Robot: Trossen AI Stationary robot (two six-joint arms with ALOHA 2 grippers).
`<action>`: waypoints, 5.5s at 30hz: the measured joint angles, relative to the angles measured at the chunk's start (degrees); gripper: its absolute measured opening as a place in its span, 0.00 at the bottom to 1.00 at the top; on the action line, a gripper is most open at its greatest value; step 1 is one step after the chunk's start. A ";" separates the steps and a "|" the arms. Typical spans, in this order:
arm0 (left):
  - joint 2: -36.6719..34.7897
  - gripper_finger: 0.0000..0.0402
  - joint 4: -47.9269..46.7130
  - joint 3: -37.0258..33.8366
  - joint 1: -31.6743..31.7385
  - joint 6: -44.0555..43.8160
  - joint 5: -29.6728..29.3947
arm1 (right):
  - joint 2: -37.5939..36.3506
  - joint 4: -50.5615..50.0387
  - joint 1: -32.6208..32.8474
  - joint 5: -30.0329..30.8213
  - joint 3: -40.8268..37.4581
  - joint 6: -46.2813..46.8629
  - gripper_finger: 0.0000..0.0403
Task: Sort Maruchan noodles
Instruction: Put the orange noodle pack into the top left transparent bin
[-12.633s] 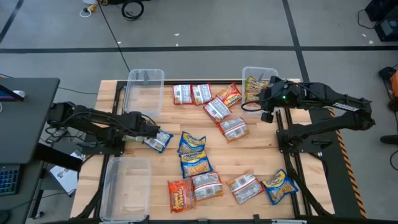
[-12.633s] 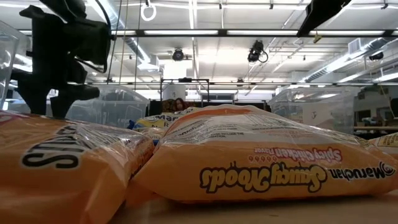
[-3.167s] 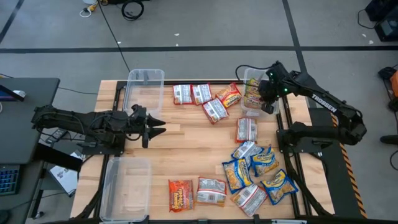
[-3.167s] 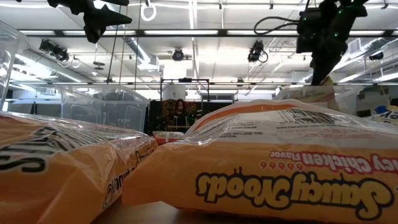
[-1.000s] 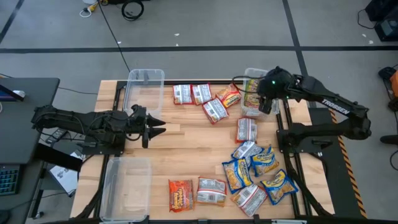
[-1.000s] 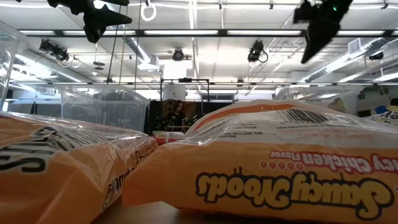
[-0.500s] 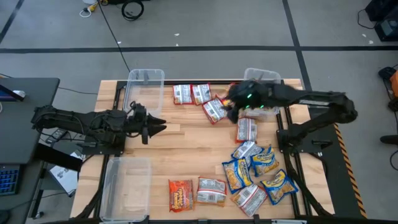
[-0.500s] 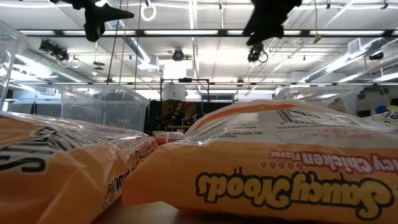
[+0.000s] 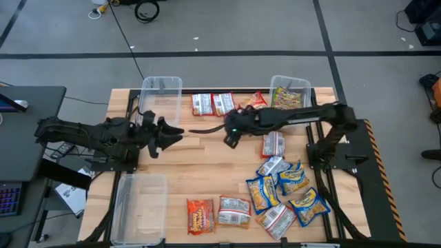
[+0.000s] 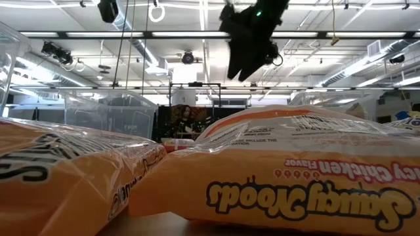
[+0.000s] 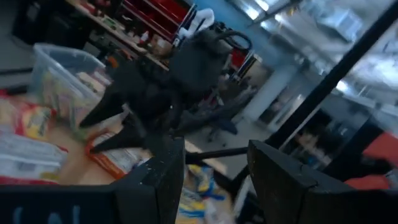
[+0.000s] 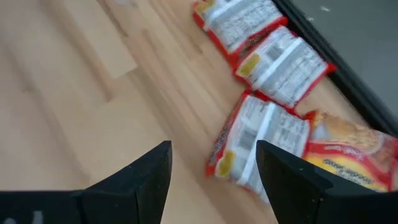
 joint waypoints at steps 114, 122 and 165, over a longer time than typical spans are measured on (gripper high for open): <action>49.63 0.72 69.60 19.40 16.81 0.02 26.29 | -20.16 58.47 -1.56 -45.92 1.86 -8.71 0.00; 50.64 0.72 78.16 19.40 16.57 -3.87 30.44 | -20.28 56.34 -1.57 -45.25 1.86 -8.69 0.00; 50.97 0.72 78.28 25.06 14.64 -7.09 37.18 | -18.38 61.50 0.10 -42.98 1.84 -8.67 0.00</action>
